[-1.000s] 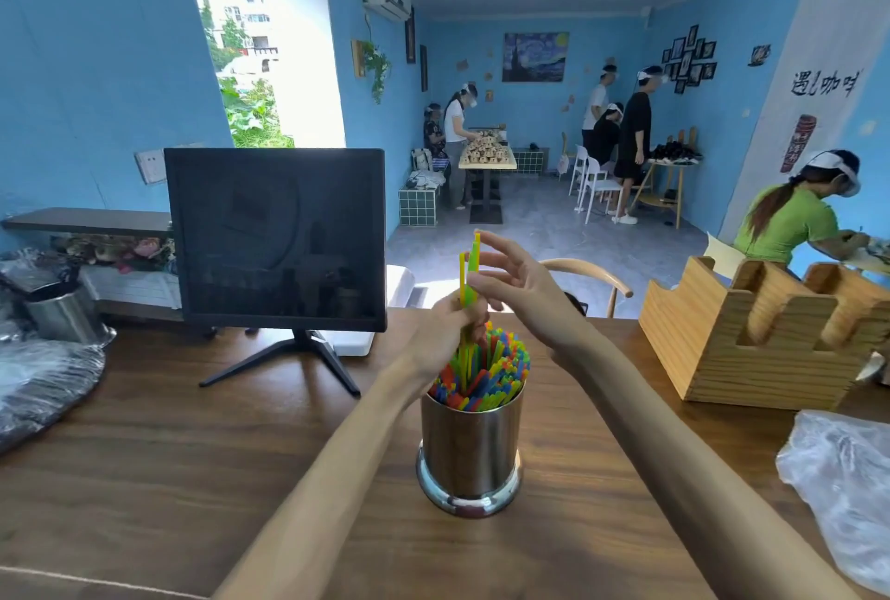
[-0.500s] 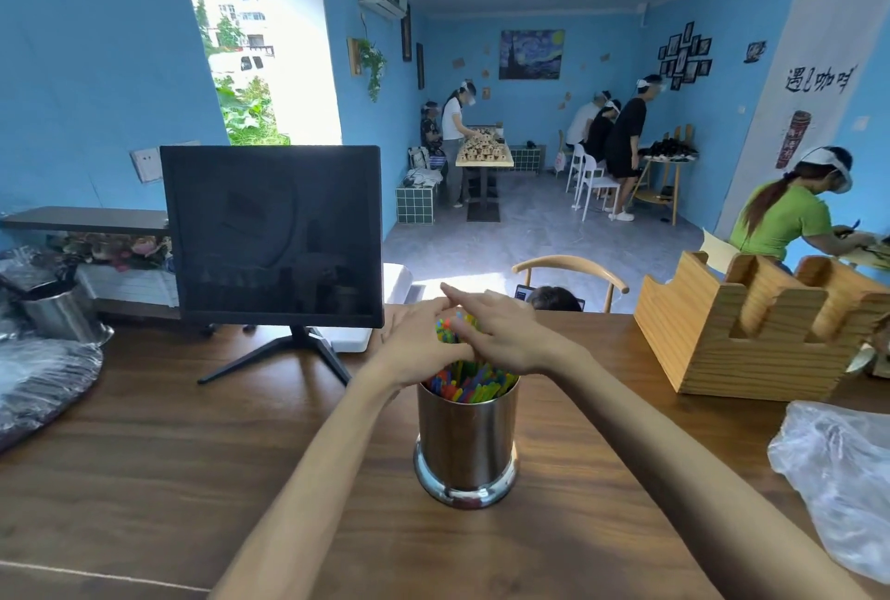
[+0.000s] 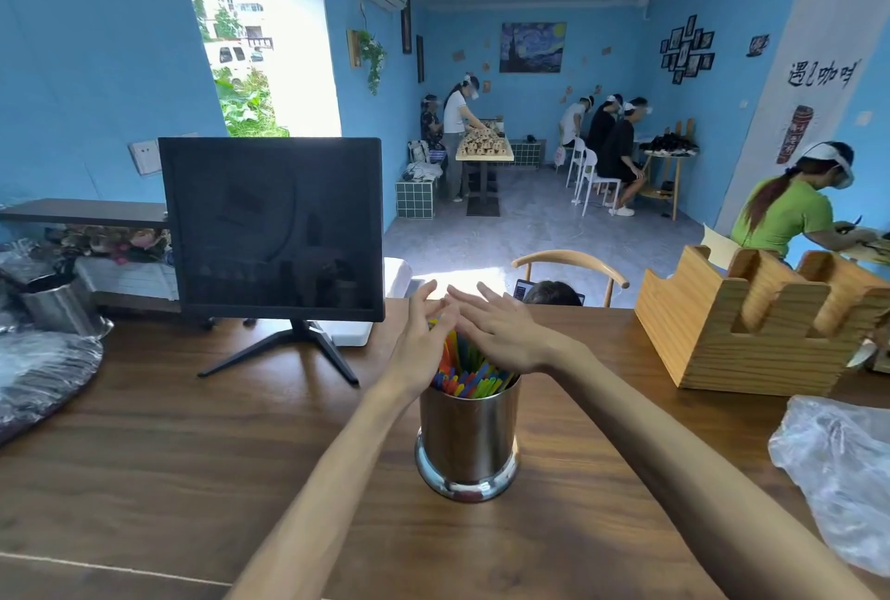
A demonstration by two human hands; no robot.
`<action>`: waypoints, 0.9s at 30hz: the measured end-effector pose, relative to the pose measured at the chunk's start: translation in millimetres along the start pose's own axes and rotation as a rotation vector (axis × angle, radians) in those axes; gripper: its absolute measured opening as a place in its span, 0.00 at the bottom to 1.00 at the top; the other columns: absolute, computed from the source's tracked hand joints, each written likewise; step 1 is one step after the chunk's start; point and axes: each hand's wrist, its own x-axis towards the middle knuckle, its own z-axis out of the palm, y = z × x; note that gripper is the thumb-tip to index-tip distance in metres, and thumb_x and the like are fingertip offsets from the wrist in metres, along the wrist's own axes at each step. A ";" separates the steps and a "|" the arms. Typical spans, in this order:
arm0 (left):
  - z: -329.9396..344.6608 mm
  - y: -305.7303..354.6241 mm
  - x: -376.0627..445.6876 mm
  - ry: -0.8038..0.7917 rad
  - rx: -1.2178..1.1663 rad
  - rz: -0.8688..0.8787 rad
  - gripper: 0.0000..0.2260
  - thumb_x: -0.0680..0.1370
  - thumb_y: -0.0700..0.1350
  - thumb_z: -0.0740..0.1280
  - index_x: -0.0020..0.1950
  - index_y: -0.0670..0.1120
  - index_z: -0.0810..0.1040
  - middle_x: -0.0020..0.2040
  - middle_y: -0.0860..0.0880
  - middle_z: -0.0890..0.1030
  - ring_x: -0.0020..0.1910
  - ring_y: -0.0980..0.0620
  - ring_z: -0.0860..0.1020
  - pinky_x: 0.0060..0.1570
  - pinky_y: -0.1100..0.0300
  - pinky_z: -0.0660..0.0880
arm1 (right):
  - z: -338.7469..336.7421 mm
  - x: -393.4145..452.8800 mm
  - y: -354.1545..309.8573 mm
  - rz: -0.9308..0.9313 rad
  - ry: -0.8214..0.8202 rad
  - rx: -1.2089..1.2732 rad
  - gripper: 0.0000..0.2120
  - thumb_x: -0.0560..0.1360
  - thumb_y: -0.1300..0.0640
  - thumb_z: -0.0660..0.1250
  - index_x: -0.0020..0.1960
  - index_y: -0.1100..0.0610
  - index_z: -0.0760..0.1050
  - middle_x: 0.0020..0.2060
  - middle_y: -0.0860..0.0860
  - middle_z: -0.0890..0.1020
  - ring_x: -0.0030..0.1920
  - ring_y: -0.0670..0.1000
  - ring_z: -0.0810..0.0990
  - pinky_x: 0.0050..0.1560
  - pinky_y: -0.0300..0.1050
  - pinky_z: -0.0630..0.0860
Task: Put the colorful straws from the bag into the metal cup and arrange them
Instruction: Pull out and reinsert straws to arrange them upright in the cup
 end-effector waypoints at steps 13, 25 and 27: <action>-12.3 23.9 -31.3 -0.265 0.436 0.450 0.05 0.68 0.50 0.81 0.42 0.55 0.88 0.36 0.62 0.81 0.43 0.56 0.78 0.47 0.53 0.76 | -0.7 -32.6 20.5 -0.014 0.419 0.744 0.17 0.87 0.49 0.55 0.61 0.54 0.81 0.60 0.46 0.82 0.63 0.41 0.78 0.63 0.41 0.71; -28.0 75.7 -24.0 0.295 0.027 0.650 0.08 0.74 0.50 0.77 0.50 0.61 0.86 0.41 0.59 0.86 0.35 0.59 0.79 0.38 0.66 0.74 | 2.6 -49.9 3.2 -0.148 0.361 0.724 0.13 0.85 0.55 0.61 0.62 0.54 0.83 0.58 0.46 0.85 0.62 0.44 0.80 0.66 0.44 0.74; -29.6 89.1 -23.6 0.420 -0.078 0.687 0.08 0.75 0.48 0.78 0.48 0.62 0.85 0.41 0.57 0.87 0.38 0.57 0.82 0.41 0.62 0.78 | 2.4 -50.0 -3.8 -0.185 0.341 0.723 0.14 0.86 0.54 0.60 0.64 0.54 0.82 0.57 0.46 0.86 0.63 0.44 0.80 0.67 0.43 0.73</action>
